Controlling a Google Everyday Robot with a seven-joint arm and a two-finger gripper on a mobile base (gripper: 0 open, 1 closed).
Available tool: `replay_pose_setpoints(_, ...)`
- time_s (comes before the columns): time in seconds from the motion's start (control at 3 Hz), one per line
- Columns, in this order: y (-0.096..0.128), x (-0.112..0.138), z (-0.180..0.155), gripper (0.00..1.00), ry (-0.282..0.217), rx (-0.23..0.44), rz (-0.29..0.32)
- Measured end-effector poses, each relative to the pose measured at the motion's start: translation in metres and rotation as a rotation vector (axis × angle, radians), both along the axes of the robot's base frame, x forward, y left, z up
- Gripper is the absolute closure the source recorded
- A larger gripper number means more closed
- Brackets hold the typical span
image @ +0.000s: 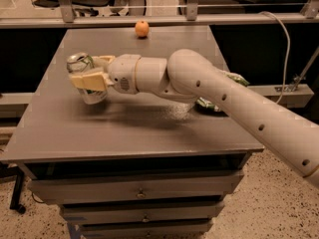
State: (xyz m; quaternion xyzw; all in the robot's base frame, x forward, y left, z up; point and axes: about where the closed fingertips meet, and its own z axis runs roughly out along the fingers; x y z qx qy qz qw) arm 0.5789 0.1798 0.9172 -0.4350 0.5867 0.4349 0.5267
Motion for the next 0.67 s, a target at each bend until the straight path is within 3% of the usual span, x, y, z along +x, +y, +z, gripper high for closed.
replay_pose_setpoints(0.67, 0.0073, -0.0089, -0.0037, 1.00, -0.030, 0.048, 0.006)
